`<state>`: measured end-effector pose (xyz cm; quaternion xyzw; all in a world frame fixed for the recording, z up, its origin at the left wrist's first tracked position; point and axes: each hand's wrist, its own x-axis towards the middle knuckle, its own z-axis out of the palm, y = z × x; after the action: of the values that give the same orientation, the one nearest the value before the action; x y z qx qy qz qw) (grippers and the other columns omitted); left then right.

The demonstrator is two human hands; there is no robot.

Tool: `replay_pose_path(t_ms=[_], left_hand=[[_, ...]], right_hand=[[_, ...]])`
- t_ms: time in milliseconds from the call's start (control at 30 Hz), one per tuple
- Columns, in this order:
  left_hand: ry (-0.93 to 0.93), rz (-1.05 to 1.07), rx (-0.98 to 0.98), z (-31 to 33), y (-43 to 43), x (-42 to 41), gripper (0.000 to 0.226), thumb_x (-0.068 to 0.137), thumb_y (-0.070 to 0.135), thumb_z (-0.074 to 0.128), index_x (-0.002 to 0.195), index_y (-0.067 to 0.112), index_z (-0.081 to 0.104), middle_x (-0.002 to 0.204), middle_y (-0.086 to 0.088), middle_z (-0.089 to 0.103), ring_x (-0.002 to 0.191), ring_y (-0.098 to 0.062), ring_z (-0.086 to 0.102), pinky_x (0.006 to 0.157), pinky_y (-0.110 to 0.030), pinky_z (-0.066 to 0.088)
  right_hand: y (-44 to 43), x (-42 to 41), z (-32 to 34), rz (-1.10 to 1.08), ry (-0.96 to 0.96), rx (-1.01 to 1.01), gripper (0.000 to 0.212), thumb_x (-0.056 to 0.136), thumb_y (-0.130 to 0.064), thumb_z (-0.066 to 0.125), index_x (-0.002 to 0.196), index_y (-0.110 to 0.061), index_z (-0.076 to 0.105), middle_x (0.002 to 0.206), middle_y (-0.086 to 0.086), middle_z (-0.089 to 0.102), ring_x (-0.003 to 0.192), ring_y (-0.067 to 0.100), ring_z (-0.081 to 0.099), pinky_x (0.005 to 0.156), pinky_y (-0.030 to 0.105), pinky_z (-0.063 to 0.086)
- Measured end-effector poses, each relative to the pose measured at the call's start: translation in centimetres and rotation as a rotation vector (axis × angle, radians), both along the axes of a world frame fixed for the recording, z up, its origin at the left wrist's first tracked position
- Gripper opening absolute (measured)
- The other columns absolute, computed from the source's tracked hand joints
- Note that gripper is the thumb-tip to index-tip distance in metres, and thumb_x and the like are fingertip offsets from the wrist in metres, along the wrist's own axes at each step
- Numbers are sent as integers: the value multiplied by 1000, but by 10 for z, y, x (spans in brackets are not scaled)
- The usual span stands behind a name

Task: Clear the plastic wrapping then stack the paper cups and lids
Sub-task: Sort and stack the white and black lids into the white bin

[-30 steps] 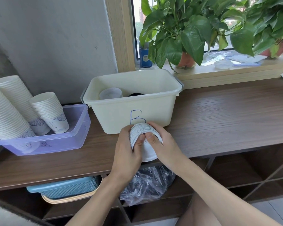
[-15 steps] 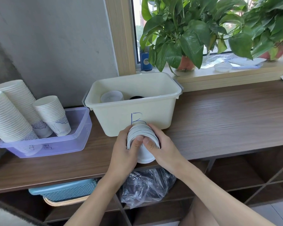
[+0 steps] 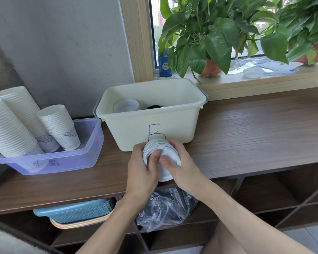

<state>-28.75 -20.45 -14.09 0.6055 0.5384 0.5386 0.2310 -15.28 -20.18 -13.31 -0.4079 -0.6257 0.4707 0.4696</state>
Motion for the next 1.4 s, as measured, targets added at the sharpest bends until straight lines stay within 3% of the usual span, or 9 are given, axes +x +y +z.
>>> replay_pose_path(t_ms=[100, 200, 367, 500, 600, 733, 967, 1133, 1400], left_hand=[[-7, -1, 0, 2, -1, 1, 41, 88, 54, 49, 106, 17, 52, 95, 15, 62, 87, 13, 58, 70, -3, 39], [-12, -70, -38, 4, 0, -2, 60, 86, 69, 44, 111, 16, 53, 97, 14, 63, 89, 13, 59, 70, -4, 40], [-67, -248, -98, 7, 0, -14, 69, 81, 60, 59, 136, 18, 51, 122, 15, 65, 112, 8, 59, 89, -6, 43], [-109, -262, -58, 7, 1, -14, 83, 76, 69, 60, 139, 16, 51, 126, 10, 65, 118, 1, 59, 93, -9, 43], [-138, -235, -31, 6, 0, -13, 77, 80, 69, 56, 134, 14, 54, 123, 7, 66, 115, -1, 61, 91, -12, 45], [-174, -216, -21, 6, 2, -13, 86, 77, 80, 51, 131, 13, 55, 120, 6, 68, 113, -3, 62, 90, -15, 47], [-74, -268, -77, 5, 5, -14, 70, 83, 72, 50, 130, 21, 58, 125, 0, 66, 118, -14, 62, 102, -44, 48], [-61, -205, -78, 4, 2, -11, 74, 80, 72, 50, 127, 16, 58, 118, 2, 67, 111, -8, 63, 95, -30, 50], [-70, -135, -48, 5, -2, -5, 72, 78, 76, 47, 118, 17, 56, 107, 11, 65, 100, 3, 62, 80, -10, 44]], right_hand=[[1, 0, 0, -12, -33, 17, 30, 93, -18, 62, 115, -32, 47, 111, -13, 60, 101, -5, 57, 87, 9, 41], [2, 2, 2, -27, -33, 27, 32, 92, -17, 63, 116, -30, 47, 113, -10, 60, 102, -3, 57, 89, 12, 43], [1, 4, 1, -34, -74, 52, 44, 89, -25, 67, 127, -30, 46, 123, -10, 57, 113, 2, 54, 97, 21, 43], [-2, 8, 7, -23, -55, 34, 53, 84, -39, 69, 131, -34, 47, 126, -18, 58, 116, -7, 52, 96, 12, 42], [-5, 7, 14, 22, -26, 16, 36, 88, -32, 64, 117, -45, 48, 111, -36, 59, 107, -17, 52, 87, 3, 39], [-5, 3, 12, 54, -10, 29, 42, 88, -37, 61, 127, -39, 45, 120, -22, 62, 115, -4, 55, 92, 10, 40], [-4, 3, 2, 7, 20, 49, 71, 71, -71, 63, 131, -40, 45, 128, -11, 59, 121, 5, 54, 103, 26, 43], [-1, 1, -1, -3, 20, 31, 46, 83, -38, 63, 125, -40, 45, 126, -8, 59, 116, 3, 56, 99, 21, 44], [-1, -3, -1, -75, -21, 53, 35, 83, -32, 63, 114, -40, 48, 119, -10, 60, 110, -1, 56, 92, 11, 41]])
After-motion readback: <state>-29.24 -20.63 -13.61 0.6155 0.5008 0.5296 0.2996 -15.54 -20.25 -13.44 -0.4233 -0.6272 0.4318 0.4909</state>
